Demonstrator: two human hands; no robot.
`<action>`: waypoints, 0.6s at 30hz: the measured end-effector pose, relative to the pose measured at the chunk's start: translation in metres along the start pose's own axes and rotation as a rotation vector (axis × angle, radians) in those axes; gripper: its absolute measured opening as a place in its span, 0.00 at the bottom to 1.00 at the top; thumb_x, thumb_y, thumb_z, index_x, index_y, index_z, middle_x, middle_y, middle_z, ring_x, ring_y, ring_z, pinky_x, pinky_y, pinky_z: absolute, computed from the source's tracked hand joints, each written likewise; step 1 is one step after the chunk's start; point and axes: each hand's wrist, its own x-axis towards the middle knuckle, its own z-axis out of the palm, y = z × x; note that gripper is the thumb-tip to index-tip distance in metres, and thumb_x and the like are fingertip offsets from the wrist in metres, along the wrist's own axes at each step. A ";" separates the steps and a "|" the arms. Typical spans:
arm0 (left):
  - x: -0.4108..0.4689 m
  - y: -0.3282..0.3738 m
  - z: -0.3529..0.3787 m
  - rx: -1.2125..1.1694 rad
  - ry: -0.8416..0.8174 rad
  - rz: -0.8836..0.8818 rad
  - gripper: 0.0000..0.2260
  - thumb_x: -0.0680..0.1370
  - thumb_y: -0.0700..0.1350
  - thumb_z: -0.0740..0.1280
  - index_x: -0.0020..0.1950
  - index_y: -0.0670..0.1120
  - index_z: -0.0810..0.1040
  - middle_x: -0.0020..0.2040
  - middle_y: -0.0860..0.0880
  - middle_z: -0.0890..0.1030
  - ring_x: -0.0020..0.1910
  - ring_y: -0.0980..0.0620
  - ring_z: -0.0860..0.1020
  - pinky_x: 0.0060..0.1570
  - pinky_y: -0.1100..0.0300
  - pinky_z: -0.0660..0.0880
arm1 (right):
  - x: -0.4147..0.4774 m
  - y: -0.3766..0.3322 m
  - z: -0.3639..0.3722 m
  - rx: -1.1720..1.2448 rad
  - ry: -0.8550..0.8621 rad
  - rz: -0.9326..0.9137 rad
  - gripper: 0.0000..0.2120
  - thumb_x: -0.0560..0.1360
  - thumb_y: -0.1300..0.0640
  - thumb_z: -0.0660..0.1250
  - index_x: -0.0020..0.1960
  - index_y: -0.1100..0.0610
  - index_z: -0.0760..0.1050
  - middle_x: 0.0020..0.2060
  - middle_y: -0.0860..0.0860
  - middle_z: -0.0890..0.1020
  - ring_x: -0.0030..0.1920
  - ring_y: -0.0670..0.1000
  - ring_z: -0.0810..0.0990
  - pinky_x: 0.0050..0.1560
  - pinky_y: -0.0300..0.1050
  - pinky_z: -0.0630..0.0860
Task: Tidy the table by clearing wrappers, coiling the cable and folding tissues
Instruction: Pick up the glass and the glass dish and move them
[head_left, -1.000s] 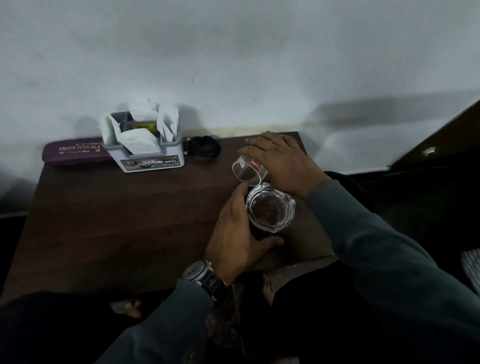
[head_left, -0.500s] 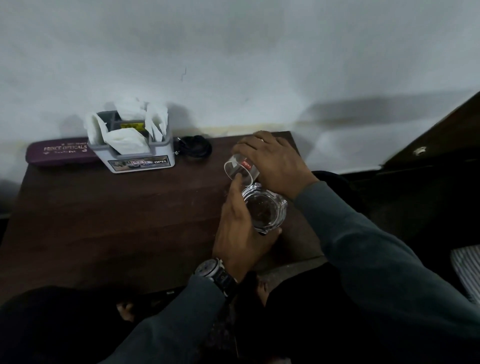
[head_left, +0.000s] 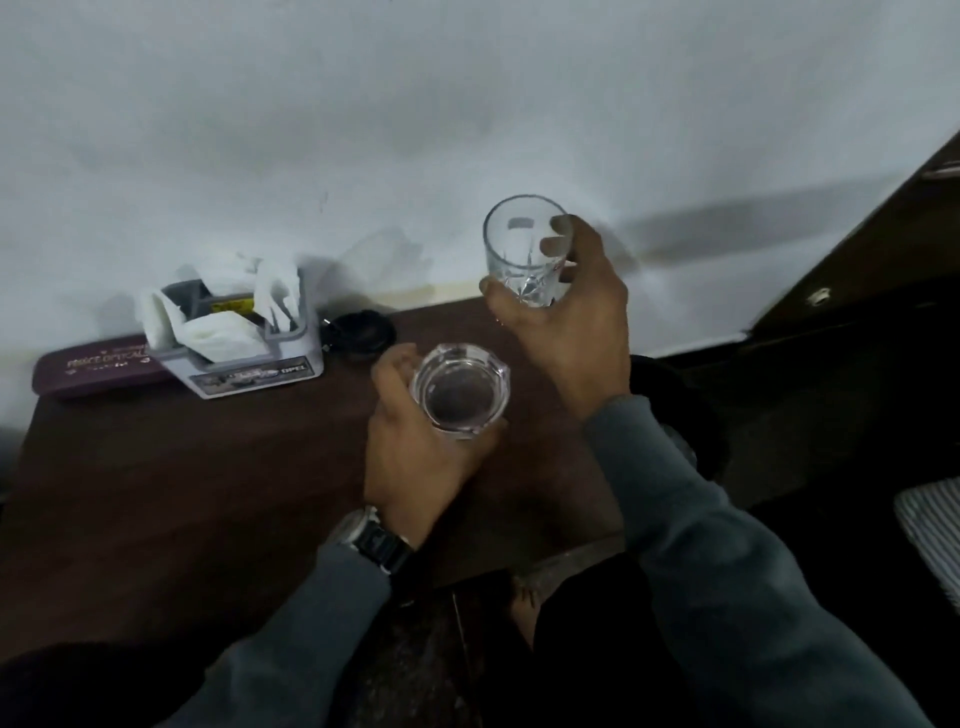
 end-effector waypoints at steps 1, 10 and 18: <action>0.010 0.002 0.002 0.001 0.007 0.009 0.47 0.59 0.55 0.86 0.69 0.51 0.63 0.61 0.53 0.82 0.55 0.54 0.83 0.53 0.64 0.77 | 0.000 -0.004 -0.002 0.054 0.075 0.035 0.35 0.66 0.43 0.79 0.68 0.51 0.72 0.58 0.47 0.81 0.56 0.49 0.81 0.55 0.49 0.82; 0.085 0.010 0.035 0.024 0.000 0.047 0.46 0.63 0.56 0.84 0.72 0.46 0.63 0.59 0.49 0.80 0.52 0.52 0.81 0.50 0.64 0.74 | 0.007 -0.012 -0.015 0.277 0.345 0.150 0.27 0.66 0.52 0.81 0.61 0.46 0.72 0.51 0.43 0.80 0.44 0.33 0.80 0.42 0.25 0.73; 0.095 -0.017 0.057 0.037 -0.033 -0.028 0.46 0.61 0.51 0.84 0.72 0.47 0.62 0.63 0.47 0.79 0.58 0.48 0.81 0.54 0.62 0.74 | 0.009 -0.010 -0.011 0.275 0.332 0.179 0.28 0.66 0.49 0.80 0.62 0.46 0.72 0.52 0.42 0.80 0.50 0.39 0.81 0.49 0.34 0.78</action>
